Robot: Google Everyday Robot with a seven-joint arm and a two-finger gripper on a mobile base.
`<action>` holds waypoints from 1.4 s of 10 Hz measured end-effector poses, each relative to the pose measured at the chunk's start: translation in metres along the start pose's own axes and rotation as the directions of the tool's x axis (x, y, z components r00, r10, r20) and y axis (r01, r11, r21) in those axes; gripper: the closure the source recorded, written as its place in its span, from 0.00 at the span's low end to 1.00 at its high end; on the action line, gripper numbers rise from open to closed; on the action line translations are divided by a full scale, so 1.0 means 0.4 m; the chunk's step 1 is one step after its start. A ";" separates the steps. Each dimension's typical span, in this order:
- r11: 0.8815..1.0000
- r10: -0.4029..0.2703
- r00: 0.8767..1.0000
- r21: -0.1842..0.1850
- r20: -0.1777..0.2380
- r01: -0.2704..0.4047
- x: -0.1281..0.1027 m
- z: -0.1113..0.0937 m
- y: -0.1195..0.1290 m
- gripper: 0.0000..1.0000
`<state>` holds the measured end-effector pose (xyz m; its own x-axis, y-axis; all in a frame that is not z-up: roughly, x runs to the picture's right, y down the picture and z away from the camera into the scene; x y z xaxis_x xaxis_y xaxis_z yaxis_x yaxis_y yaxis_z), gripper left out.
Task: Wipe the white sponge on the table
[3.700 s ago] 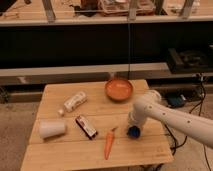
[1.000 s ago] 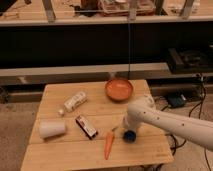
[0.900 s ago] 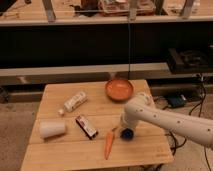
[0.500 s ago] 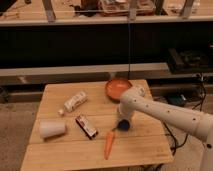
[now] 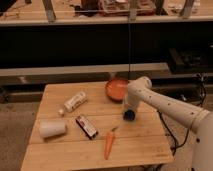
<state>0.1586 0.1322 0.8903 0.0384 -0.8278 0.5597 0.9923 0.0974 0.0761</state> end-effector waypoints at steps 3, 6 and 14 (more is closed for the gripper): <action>0.995 0.079 0.997 -0.058 -0.009 -0.079 -0.033 -0.054 0.151 1.00; 0.988 0.127 0.992 -0.093 -0.001 -0.127 -0.139 -0.092 0.239 1.00; 0.999 0.031 0.997 -0.031 0.065 -0.029 -0.354 -0.077 -0.003 1.00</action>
<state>0.1557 0.2323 0.7855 0.0610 -0.7870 0.6139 0.9940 0.1036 0.0341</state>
